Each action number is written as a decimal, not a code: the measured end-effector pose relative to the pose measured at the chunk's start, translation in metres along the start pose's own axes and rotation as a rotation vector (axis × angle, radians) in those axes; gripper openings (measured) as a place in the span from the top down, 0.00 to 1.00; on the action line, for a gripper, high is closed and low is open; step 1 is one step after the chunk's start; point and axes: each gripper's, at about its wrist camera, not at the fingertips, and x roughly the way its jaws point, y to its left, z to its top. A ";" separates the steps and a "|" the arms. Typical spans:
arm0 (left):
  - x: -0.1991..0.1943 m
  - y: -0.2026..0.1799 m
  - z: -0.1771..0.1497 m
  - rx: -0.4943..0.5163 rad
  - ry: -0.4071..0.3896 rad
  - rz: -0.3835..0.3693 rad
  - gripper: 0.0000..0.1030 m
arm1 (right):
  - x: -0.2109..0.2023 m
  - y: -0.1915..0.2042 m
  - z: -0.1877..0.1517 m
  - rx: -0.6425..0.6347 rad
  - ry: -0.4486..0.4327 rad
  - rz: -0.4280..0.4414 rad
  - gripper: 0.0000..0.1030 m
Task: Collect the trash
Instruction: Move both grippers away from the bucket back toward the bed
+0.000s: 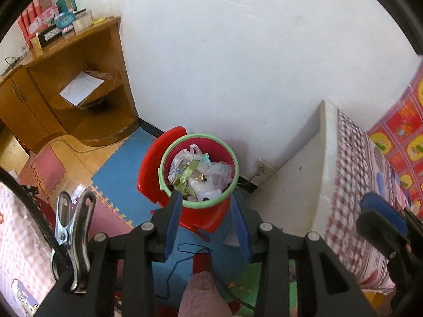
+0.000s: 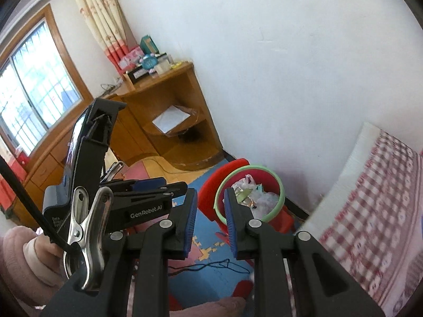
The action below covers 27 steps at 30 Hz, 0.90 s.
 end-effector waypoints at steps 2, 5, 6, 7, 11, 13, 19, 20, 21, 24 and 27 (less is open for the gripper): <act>-0.014 -0.007 -0.008 0.003 -0.009 -0.002 0.62 | -0.016 -0.001 -0.008 0.009 -0.014 -0.006 0.78; -0.035 -0.019 -0.020 0.014 -0.030 -0.010 0.62 | -0.044 -0.003 -0.021 0.016 -0.040 -0.018 0.78; -0.043 -0.024 -0.025 0.022 -0.039 -0.010 0.61 | -0.057 -0.003 -0.027 0.019 -0.053 -0.023 0.78; -0.051 -0.029 -0.029 0.032 -0.047 -0.010 0.61 | -0.066 -0.004 -0.031 0.020 -0.064 -0.028 0.78; -0.073 -0.049 -0.046 0.062 -0.075 -0.013 0.61 | -0.104 -0.010 -0.046 0.046 -0.112 -0.049 0.77; -0.083 -0.060 -0.056 0.072 -0.086 -0.017 0.61 | -0.126 -0.015 -0.056 0.076 -0.133 -0.047 0.77; -0.115 -0.104 -0.083 0.130 -0.123 -0.079 0.61 | -0.191 -0.022 -0.082 0.096 -0.220 -0.112 0.75; -0.119 -0.110 -0.085 0.139 -0.128 -0.087 0.61 | -0.203 -0.023 -0.087 0.099 -0.235 -0.127 0.74; -0.124 -0.120 -0.089 0.153 -0.131 -0.101 0.61 | -0.212 -0.024 -0.091 0.104 -0.244 -0.139 0.74; -0.134 -0.146 -0.095 0.196 -0.131 -0.144 0.61 | -0.243 -0.032 -0.104 0.131 -0.278 -0.179 0.74; -0.143 -0.181 -0.100 0.262 -0.141 -0.189 0.61 | -0.275 -0.044 -0.118 0.178 -0.312 -0.232 0.73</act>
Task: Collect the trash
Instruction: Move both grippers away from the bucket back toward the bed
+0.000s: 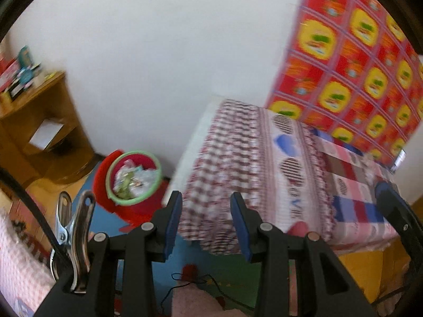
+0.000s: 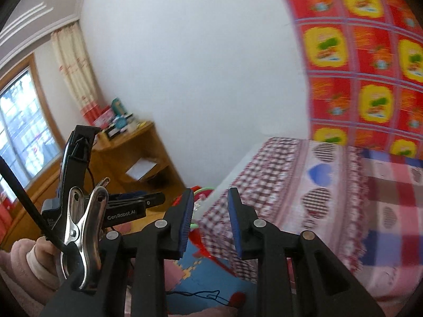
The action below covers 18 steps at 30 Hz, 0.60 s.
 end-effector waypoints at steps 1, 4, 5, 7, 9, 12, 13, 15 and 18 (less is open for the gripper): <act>0.001 -0.011 0.001 0.019 0.002 -0.016 0.61 | -0.007 -0.005 0.000 0.009 -0.007 -0.016 0.73; 0.008 -0.040 0.006 0.067 0.013 -0.057 0.61 | -0.032 -0.024 -0.002 0.038 -0.037 -0.083 0.73; 0.010 -0.052 0.008 0.087 0.016 -0.070 0.61 | -0.038 -0.031 -0.002 0.049 -0.046 -0.104 0.73; 0.017 -0.076 0.012 0.123 0.022 -0.096 0.61 | -0.053 -0.049 -0.005 0.082 -0.063 -0.151 0.73; 0.025 -0.096 0.015 0.147 0.032 -0.121 0.61 | -0.063 -0.064 -0.007 0.112 -0.070 -0.187 0.73; 0.034 -0.123 0.018 0.178 0.043 -0.157 0.61 | -0.077 -0.090 -0.009 0.154 -0.081 -0.244 0.73; 0.039 -0.136 0.019 0.196 0.048 -0.175 0.61 | -0.083 -0.099 -0.009 0.164 -0.085 -0.265 0.73; 0.046 -0.154 0.022 0.223 0.051 -0.196 0.61 | -0.094 -0.116 -0.009 0.184 -0.095 -0.305 0.73; 0.057 -0.186 0.028 0.259 0.052 -0.232 0.61 | -0.106 -0.143 -0.009 0.214 -0.108 -0.352 0.73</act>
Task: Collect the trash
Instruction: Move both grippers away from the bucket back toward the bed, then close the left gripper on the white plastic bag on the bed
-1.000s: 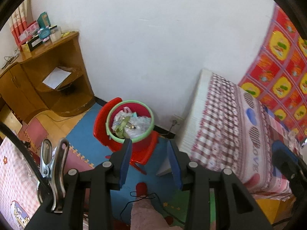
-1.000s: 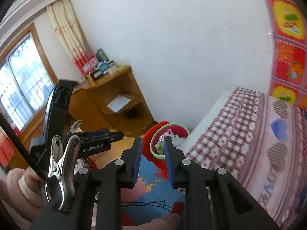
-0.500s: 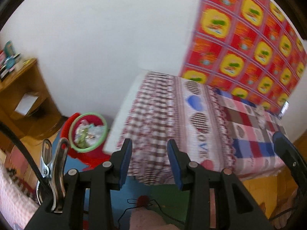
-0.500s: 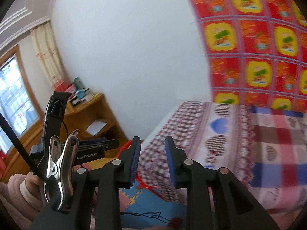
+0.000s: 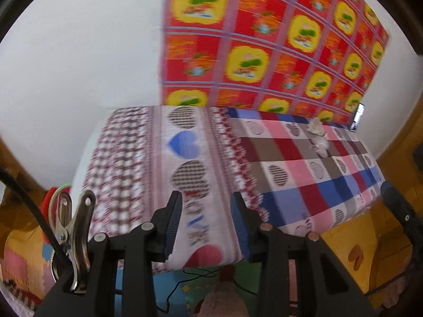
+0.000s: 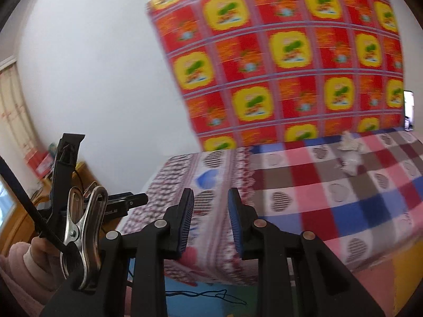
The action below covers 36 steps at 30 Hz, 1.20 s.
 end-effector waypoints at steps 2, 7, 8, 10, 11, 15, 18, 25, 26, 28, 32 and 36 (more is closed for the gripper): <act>0.013 -0.018 0.010 0.018 0.001 -0.025 0.61 | 0.001 -0.019 0.005 0.010 -0.004 -0.032 0.73; 0.045 -0.057 0.033 0.047 0.006 -0.083 0.61 | 0.005 -0.062 0.021 0.022 0.003 -0.072 0.73; 0.052 -0.065 0.038 0.049 0.008 -0.090 0.61 | 0.006 -0.073 0.025 0.028 0.009 -0.074 0.73; 0.066 -0.082 0.047 0.056 0.015 -0.111 0.61 | 0.010 -0.090 0.031 0.039 0.022 -0.074 0.73; 0.072 -0.089 0.051 0.061 0.020 -0.116 0.61 | 0.013 -0.098 0.034 0.041 0.028 -0.074 0.73; 0.100 -0.121 0.066 0.111 0.056 -0.139 0.61 | 0.020 -0.130 0.050 0.051 0.041 -0.096 0.73; 0.119 -0.146 0.077 0.147 0.079 -0.149 0.61 | 0.020 -0.152 0.060 0.073 0.027 -0.102 0.73; 0.148 -0.190 0.095 0.180 0.114 -0.179 0.62 | 0.026 -0.194 0.081 0.092 0.045 -0.113 0.72; 0.151 -0.196 0.095 0.186 0.111 -0.183 0.61 | 0.028 -0.200 0.083 0.092 0.051 -0.111 0.72; 0.157 -0.210 0.095 0.183 0.114 -0.192 0.62 | 0.032 -0.212 0.086 0.086 0.063 -0.107 0.71; 0.170 -0.237 0.099 0.156 0.133 -0.217 0.61 | 0.037 -0.238 0.090 0.081 0.095 -0.093 0.71; 0.188 -0.267 0.104 0.164 0.147 -0.234 0.61 | 0.040 -0.265 0.093 0.071 0.115 -0.079 0.71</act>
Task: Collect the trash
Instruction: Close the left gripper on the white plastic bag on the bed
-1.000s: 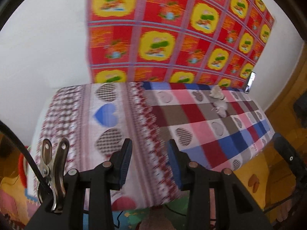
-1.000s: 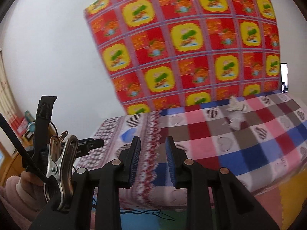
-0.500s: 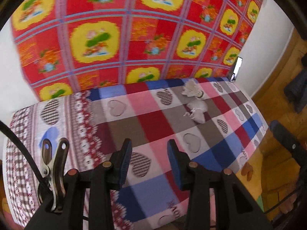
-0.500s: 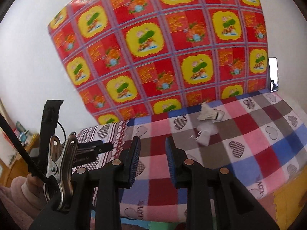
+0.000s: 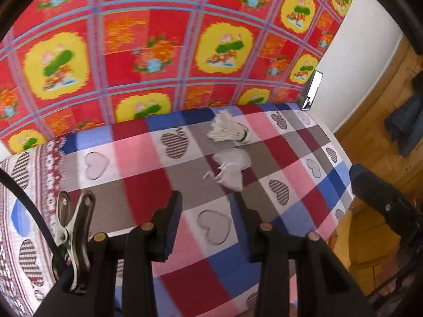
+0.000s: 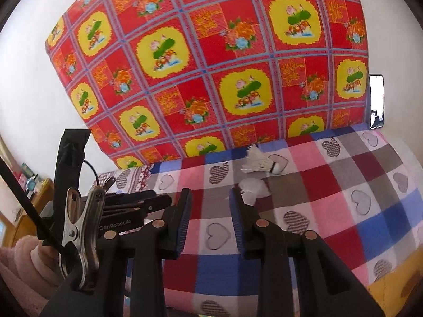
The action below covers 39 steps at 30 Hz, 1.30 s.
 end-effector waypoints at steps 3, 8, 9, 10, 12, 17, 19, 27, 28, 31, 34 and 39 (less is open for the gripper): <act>0.018 -0.013 0.010 -0.023 0.018 0.005 0.61 | 0.008 -0.023 0.004 0.020 0.023 0.024 0.71; 0.053 -0.029 0.019 -0.058 0.056 0.024 0.61 | 0.022 -0.060 0.010 0.024 0.061 0.070 0.70; 0.059 -0.032 0.021 -0.063 0.065 0.029 0.61 | 0.024 -0.065 0.011 0.025 0.067 0.077 0.70; 0.066 -0.035 0.022 -0.065 0.073 0.038 0.61 | 0.027 -0.071 0.012 0.024 0.075 0.086 0.70; 0.080 -0.042 0.026 -0.054 0.088 0.064 0.61 | 0.034 -0.084 0.014 0.018 0.088 0.096 0.70; 0.110 -0.054 0.032 -0.037 0.122 0.099 0.61 | 0.049 -0.110 0.019 0.026 0.123 0.130 0.70; 0.122 -0.059 0.034 -0.026 0.132 0.124 0.61 | 0.053 -0.117 0.021 0.023 0.131 0.140 0.70; 0.154 -0.056 0.035 -0.075 0.183 0.196 0.61 | 0.072 -0.142 0.027 0.033 0.164 0.183 0.70; 0.155 -0.056 0.035 -0.080 0.185 0.197 0.61 | 0.073 -0.143 0.027 0.032 0.168 0.190 0.70; 0.159 -0.058 0.034 -0.081 0.194 0.203 0.61 | 0.077 -0.144 0.029 0.022 0.174 0.205 0.70; 0.166 -0.061 0.033 -0.074 0.210 0.211 0.62 | 0.081 -0.145 0.030 0.014 0.181 0.215 0.70; 0.173 -0.063 0.032 -0.072 0.208 0.249 0.61 | 0.088 -0.150 0.031 0.008 0.198 0.222 0.70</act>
